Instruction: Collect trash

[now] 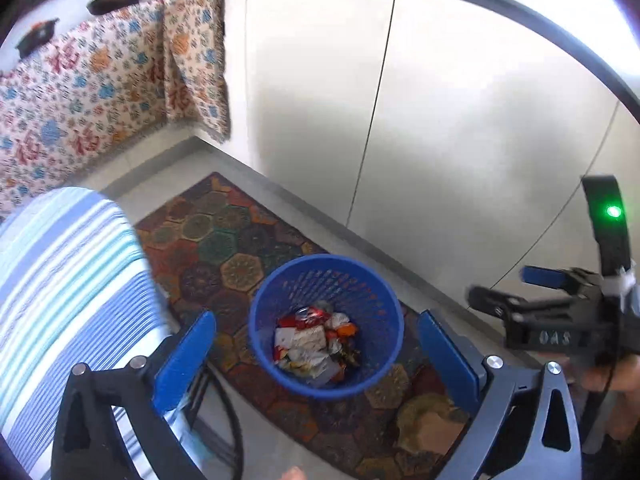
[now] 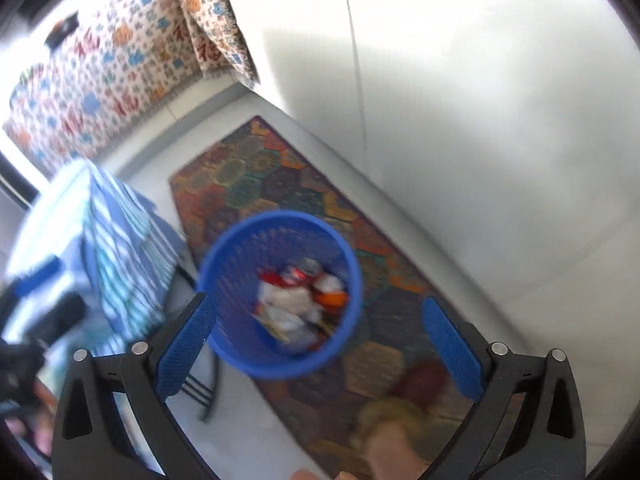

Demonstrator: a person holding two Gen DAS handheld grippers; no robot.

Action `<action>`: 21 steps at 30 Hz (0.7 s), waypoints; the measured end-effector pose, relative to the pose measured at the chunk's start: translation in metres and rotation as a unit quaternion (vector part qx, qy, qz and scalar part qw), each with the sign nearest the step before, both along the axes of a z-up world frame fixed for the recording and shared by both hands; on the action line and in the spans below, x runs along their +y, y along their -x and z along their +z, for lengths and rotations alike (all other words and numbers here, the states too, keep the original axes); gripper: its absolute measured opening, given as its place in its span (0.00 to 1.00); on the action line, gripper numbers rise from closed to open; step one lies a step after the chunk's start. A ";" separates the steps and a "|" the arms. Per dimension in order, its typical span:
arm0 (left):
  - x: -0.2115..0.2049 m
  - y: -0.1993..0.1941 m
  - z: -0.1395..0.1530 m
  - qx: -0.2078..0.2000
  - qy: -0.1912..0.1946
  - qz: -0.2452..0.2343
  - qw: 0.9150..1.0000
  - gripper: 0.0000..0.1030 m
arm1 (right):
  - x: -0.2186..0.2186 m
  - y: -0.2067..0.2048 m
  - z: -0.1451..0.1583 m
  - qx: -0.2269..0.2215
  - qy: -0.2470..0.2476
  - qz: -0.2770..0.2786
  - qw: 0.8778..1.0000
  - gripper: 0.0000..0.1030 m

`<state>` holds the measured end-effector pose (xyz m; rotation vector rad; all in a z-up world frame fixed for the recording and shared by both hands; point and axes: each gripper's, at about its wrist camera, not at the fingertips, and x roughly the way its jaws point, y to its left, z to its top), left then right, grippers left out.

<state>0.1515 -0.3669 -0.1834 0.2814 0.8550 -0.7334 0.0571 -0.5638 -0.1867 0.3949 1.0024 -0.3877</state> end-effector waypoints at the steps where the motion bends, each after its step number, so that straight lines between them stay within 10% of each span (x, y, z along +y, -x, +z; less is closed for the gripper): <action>1: 0.005 0.008 0.006 -0.014 -0.006 0.010 1.000 1.00 | 0.007 0.010 0.006 0.012 0.015 -0.005 1.000 1.00; 15: 0.045 0.085 0.052 -0.082 -0.032 0.054 0.995 1.00 | 0.083 0.089 0.062 -0.029 0.068 0.012 0.997 1.00; 21: 0.052 0.086 0.053 -0.016 -0.018 0.040 0.999 1.00 | 0.091 0.106 0.069 -0.022 0.072 0.002 0.997 1.00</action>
